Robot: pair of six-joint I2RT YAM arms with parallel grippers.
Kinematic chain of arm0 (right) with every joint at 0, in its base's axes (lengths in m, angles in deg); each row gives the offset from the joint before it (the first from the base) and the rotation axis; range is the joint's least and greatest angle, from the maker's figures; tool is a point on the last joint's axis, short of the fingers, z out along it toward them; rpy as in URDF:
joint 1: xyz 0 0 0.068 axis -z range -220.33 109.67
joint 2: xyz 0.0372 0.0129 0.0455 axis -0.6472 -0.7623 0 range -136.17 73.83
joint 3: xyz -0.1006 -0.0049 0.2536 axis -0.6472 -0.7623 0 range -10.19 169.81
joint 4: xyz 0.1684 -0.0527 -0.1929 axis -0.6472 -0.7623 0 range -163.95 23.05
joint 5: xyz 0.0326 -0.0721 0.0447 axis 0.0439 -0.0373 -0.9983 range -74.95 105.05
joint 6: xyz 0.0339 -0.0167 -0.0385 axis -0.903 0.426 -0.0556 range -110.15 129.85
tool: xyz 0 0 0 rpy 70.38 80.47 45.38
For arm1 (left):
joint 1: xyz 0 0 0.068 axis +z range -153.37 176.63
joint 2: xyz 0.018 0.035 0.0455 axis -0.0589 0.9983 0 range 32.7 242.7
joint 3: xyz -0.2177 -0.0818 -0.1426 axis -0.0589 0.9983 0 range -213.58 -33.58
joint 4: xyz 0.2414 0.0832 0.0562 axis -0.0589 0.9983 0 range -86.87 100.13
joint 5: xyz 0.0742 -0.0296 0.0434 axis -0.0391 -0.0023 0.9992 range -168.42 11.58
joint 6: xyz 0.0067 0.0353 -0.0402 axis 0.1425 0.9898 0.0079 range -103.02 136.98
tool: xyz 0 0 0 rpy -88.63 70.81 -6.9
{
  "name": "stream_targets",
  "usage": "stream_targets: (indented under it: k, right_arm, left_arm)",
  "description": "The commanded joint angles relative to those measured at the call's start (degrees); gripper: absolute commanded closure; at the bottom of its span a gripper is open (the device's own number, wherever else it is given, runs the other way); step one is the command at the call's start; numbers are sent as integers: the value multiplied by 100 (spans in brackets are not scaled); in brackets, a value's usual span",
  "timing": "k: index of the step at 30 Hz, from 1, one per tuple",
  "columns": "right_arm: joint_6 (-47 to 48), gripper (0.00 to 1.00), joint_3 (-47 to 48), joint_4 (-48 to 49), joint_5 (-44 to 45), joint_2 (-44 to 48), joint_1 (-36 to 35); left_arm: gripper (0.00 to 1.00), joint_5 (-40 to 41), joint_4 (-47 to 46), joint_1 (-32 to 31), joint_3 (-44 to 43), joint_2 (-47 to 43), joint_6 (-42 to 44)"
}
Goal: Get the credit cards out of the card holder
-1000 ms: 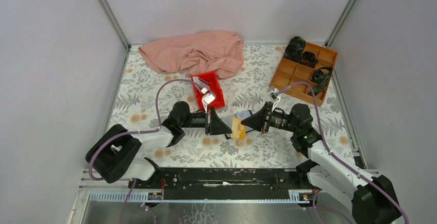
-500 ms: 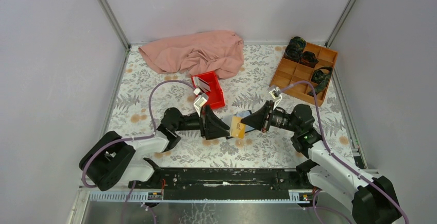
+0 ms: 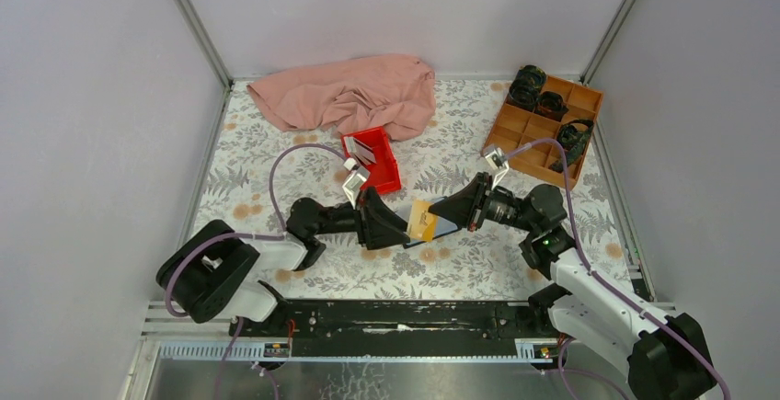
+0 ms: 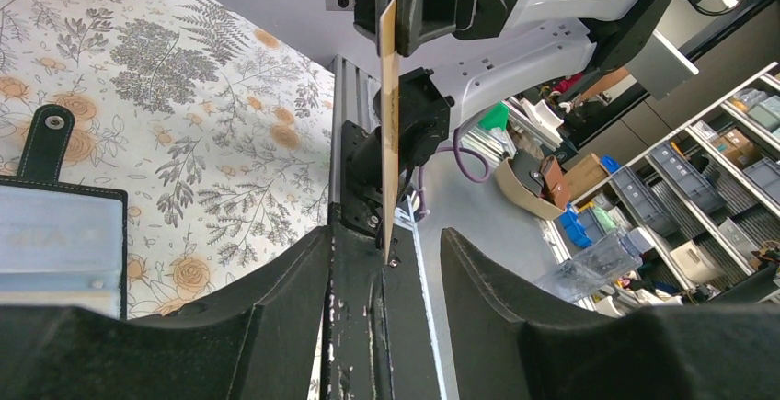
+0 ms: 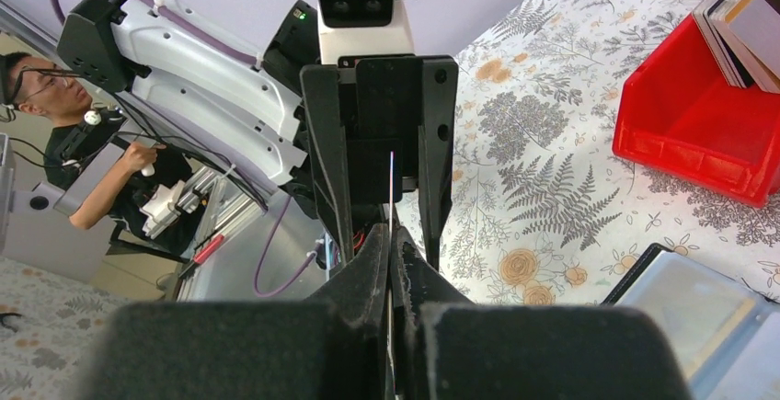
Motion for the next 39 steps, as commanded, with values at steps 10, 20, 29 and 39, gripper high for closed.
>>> stream_targets:
  k: [10, 20, 29, 39]
  right_arm:
    - [-135, 100, 264, 384, -131, 87, -20]
    - [546, 100, 316, -774, 126, 542, -20]
    - [713, 100, 260, -1042, 179, 700, -20]
    - [806, 100, 237, -1029, 168, 572, -21]
  left_arm:
    - [100, 43, -847, 23, -17, 130, -277]
    - [100, 283, 286, 155, 28, -728, 264]
    - [100, 821, 2001, 475, -112, -1949, 768]
    - [100, 1091, 3149, 647, -522, -2079, 945]
